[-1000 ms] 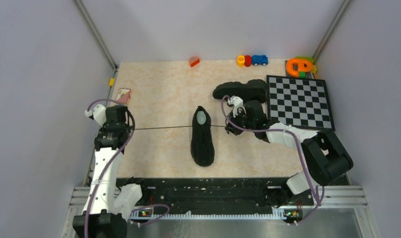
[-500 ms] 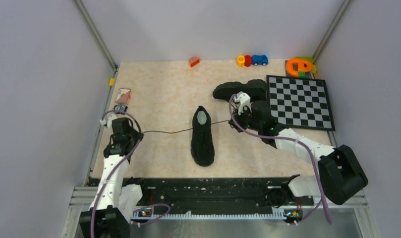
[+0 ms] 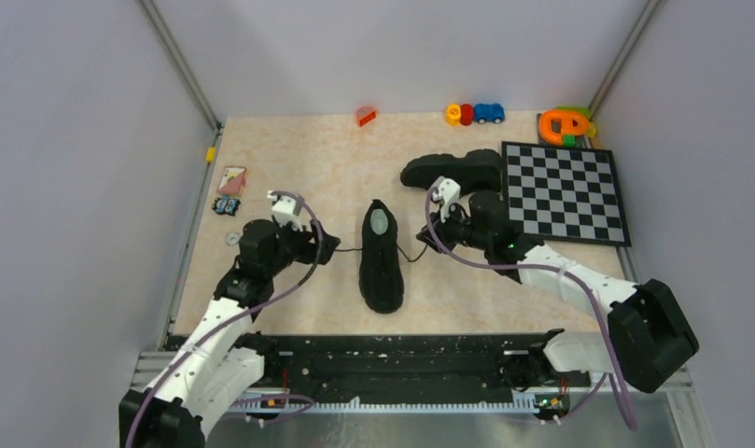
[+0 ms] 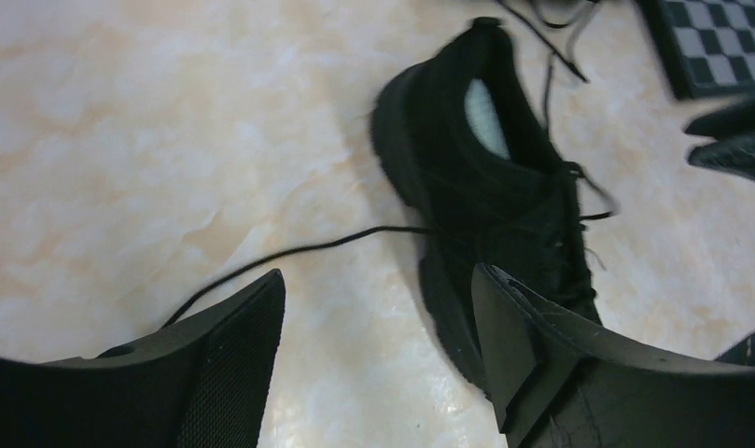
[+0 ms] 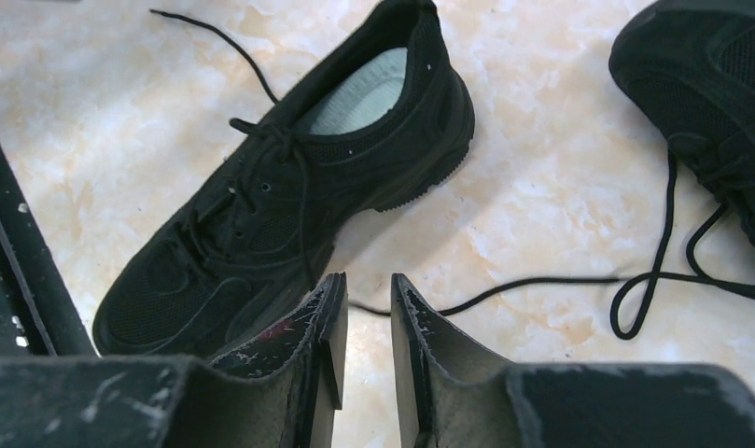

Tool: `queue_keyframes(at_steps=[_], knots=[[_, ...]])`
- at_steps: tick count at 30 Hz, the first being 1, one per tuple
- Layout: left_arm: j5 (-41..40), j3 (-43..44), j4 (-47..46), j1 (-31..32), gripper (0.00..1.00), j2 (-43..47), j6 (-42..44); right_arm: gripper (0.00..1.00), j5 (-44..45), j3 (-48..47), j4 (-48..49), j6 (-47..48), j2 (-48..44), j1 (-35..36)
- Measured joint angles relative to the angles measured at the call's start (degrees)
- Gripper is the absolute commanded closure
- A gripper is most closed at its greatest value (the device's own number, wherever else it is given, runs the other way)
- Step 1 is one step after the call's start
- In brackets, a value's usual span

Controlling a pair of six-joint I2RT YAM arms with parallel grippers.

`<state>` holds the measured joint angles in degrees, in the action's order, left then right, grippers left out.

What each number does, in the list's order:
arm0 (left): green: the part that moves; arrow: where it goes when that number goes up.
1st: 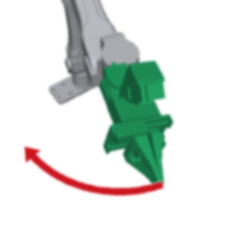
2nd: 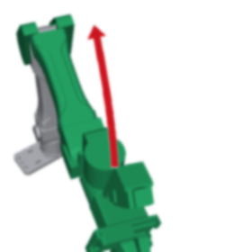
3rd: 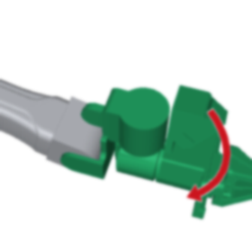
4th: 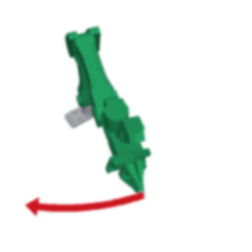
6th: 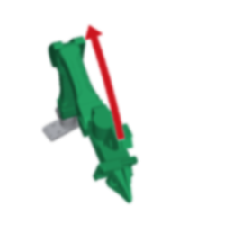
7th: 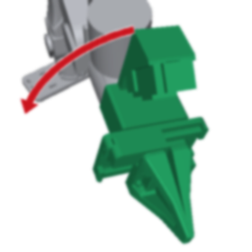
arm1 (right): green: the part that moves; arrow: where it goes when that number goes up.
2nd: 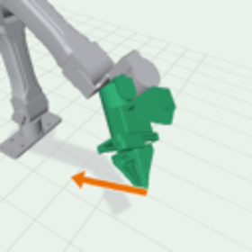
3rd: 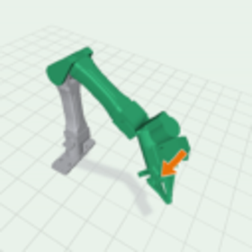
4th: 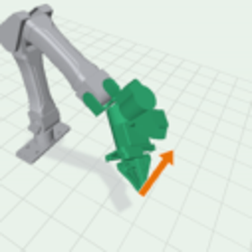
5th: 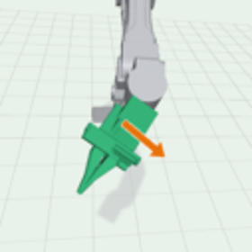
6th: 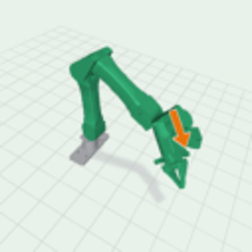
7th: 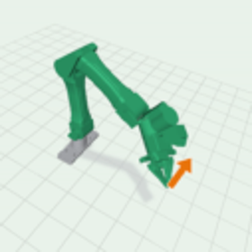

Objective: Tie the shoes
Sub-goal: Tie the shoelace on the shoe, then wrap the shoelace around the shoelace.

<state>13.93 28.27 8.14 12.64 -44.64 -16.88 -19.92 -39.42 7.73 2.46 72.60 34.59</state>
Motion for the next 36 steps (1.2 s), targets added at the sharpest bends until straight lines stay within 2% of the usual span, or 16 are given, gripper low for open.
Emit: queue_keyframes(at_steps=[4, 6, 9, 12, 18, 22, 28, 30, 32, 36], knots=[[4.02, -2.75, -10.75, 5.62, 0.27, -1.60, 6.23, 0.65, -1.27, 0.07, 0.46, -0.07, -2.40, 0.00], [6.62, -3.89, -15.54, 6.54, 0.29, -5.35, 9.29, 0.60, -1.55, 0.15, 1.01, -0.22, -3.56, 0.00], [11.34, -3.39, -17.40, 6.93, 0.38, -12.33, 14.12, 0.58, -1.84, 0.76, 1.62, -0.83, -4.66, 0.02], [14.60, -0.04, -13.77, 7.06, 0.39, -18.58, 19.93, 0.58, -2.12, 2.21, 2.64, -1.25, -6.01, 0.02], [16.37, 5.66, -8.85, 7.21, 0.39, -23.76, 30.23, 0.57, -2.67, 6.05, 4.09, -2.49, -10.38, 0.02], [18.08, 10.71, -2.38, 7.98, 0.38, -28.85, 36.26, 0.57, -3.13, 6.45, 4.79, -2.58, -12.31, 0.02], [16.31, 18.49, 7.56, 9.25, 0.38, -32.92, 43.71, 0.57, -4.22, 7.72, 6.62, -2.71, -13.51, 0.02], [15.52, 20.50, 10.12, 9.60, 0.41, -34.36, 45.88, 0.57, -4.55, 7.93, 6.75, -2.73, -13.53, 0.02], [14.40, 23.02, 13.33, 10.25, 0.45, -37.00, 48.76, 0.57, -5.03, 7.93, 7.06, -2.73, -13.57, 0.02], [12.09, 27.58, 19.28, 11.21, 0.44, -42.80, 53.88, 0.57, -6.14, 7.93, 7.50, -3.08, -13.64, 0.02]])
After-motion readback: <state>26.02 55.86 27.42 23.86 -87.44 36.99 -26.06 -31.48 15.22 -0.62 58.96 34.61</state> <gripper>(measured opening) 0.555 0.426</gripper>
